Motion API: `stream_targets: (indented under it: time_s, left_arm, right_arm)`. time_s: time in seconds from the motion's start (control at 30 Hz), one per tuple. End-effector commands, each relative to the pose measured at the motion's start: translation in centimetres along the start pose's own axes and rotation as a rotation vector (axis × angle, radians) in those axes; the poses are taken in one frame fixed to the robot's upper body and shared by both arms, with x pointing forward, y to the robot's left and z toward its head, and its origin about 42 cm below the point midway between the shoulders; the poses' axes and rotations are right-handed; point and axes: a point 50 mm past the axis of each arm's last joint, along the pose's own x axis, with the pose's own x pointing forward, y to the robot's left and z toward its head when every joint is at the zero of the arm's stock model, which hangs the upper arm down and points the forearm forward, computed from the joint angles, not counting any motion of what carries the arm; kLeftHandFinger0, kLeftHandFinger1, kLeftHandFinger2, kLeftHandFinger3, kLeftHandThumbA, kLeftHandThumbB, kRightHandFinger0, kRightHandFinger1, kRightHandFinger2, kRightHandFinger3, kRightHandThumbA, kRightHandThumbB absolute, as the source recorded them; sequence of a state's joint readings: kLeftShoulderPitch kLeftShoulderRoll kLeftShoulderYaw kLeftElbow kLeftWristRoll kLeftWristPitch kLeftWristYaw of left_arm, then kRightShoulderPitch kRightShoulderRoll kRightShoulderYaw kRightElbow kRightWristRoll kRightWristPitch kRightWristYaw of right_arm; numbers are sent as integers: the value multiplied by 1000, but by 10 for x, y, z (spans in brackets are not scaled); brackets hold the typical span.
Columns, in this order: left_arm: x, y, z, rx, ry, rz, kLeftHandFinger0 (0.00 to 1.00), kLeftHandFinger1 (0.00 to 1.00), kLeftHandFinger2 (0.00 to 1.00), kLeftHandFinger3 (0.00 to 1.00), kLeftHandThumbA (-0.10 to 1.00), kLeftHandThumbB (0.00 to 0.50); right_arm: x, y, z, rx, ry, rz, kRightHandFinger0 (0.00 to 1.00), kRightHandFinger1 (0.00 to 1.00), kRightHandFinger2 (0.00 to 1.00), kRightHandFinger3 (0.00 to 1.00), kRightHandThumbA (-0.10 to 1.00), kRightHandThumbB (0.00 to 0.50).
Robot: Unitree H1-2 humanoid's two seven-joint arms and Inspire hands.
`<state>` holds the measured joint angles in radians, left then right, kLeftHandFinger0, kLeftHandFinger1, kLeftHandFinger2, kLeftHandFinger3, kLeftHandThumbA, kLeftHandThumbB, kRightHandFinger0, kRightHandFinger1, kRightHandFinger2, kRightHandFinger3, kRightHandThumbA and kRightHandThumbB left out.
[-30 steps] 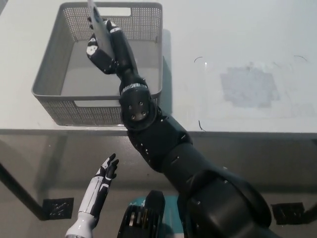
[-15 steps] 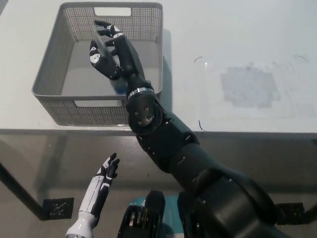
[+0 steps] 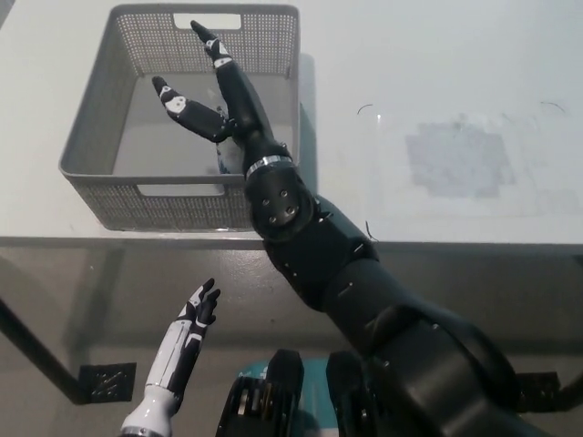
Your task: Use the right hand to pick up a shampoo and place it into a container on the left side
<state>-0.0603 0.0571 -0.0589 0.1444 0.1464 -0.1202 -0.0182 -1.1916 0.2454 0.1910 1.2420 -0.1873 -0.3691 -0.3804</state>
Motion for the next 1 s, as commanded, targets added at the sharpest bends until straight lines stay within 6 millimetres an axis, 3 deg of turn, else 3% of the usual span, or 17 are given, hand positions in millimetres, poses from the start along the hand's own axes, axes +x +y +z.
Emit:
stream_targets:
  time_s: [0.0,0.13,0.17,0.27,0.37,0.5,0.7,0.83,0.97]
  left_arm:
    - [10,6,11,26,-50,-8,1000,1000,1000,1000,1000,64]
    - [13,8,12,26,-50,-12,1000,1000,1000,1000,1000,79]
    - [13,8,11,22,-51,-15,1000,1000,1000,1000,1000,92]
    - [13,8,10,24,-42,-18,1000,1000,1000,1000,1000,96]
    - [12,8,10,23,-28,-16,1000,1000,1000,1000,1000,87]
    - [13,9,11,30,-30,-18,1000,1000,1000,1000,1000,89]
    - [11,8,11,33,-27,-19,1000,1000,1000,1000,1000,91]
    - [7,6,8,20,-7,-26,1000,1000,1000,1000,1000,107]
    - [8,7,5,23,-9,-27,1000,1000,1000,1000,1000,111]
  right_arm:
    - [30,-38,67,77,-265,-44,1000,1000,1000,1000,878,334]
    - [27,-73,94,85,-357,-103,1000,1000,1000,1000,910,315]
    - [23,-90,106,115,-400,-136,1000,1000,1000,1000,896,325]
    - [10,-116,122,143,-463,-181,1000,1000,1000,1000,927,336]
    - [-15,-154,139,126,-542,-261,1000,1000,1000,1000,955,332]
    - [-52,-186,146,98,-602,-318,1000,1000,1000,1000,971,308]
    - [-116,-210,117,129,-619,-348,1000,1000,1000,1000,944,329]
    - [-165,-212,76,151,-562,-362,1000,1000,1000,1000,928,316]
    - [-208,-208,31,129,-405,-383,1000,1000,1000,1000,923,336]
